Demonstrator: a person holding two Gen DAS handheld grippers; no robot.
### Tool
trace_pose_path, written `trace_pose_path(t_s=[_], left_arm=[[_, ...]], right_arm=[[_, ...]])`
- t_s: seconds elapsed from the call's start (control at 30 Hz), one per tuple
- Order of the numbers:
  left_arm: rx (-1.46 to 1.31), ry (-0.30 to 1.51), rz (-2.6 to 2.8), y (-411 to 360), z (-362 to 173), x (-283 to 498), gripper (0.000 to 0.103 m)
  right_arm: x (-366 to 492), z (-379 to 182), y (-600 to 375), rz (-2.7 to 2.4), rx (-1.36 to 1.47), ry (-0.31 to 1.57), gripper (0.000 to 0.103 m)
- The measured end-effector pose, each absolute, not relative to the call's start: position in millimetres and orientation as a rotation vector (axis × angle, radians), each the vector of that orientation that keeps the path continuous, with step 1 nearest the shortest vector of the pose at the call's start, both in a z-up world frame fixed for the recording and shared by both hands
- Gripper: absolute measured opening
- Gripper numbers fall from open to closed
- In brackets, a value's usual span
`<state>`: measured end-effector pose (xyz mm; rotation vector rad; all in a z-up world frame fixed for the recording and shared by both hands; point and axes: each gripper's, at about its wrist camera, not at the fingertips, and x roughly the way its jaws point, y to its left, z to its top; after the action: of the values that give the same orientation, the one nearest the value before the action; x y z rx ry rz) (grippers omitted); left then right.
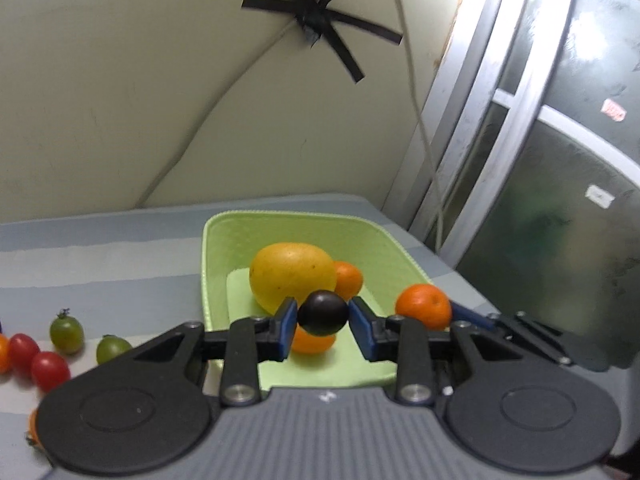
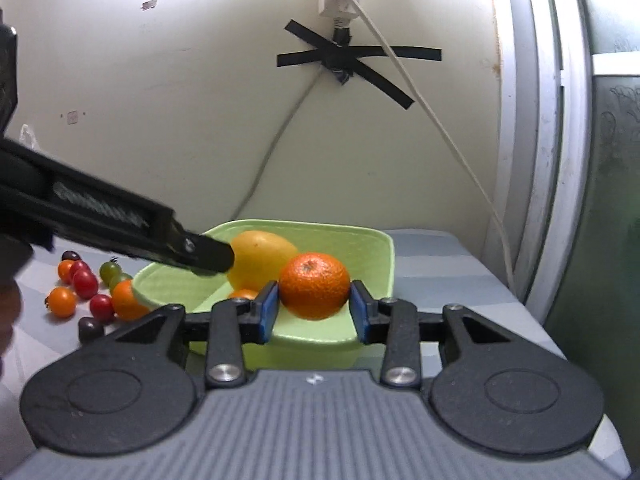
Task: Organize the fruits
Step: 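Carry both fruits into the green basket and open both grippers, then withdraw both grippers from the basket toward the remaining tomatoes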
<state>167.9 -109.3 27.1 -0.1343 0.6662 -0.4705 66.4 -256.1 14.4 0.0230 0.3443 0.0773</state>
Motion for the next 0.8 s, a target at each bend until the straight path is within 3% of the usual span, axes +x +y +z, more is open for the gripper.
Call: trace_pose_path(t_s=[0.07, 0.1, 0.27, 0.47, 0.8], left_arm=[[-0.126, 0.678, -0.452, -113, 20, 171, 0.05], [-0.122, 0.68, -0.436, -114, 17, 172, 0.053], [-0.143, 0.645, -0.44, -105, 26, 160, 0.053], [-0.187, 0.51, -0.347, -38, 51, 113, 0.053], [-0.173, 0.614, -0.016, 82, -4, 27, 0.053]], right_arm=[[66, 15, -258, 0.076, 0.027, 0.342, 0.044], [65, 14, -258, 0.072, 0.03, 0.334, 0.05], [63, 16, -262, 0.063, 0.053, 0.302, 0.051], [50, 17, -266, 0.066, 0.107, 0.237, 0.05], [41, 15, -254, 0.08, 0.073, 0.182, 0.05]])
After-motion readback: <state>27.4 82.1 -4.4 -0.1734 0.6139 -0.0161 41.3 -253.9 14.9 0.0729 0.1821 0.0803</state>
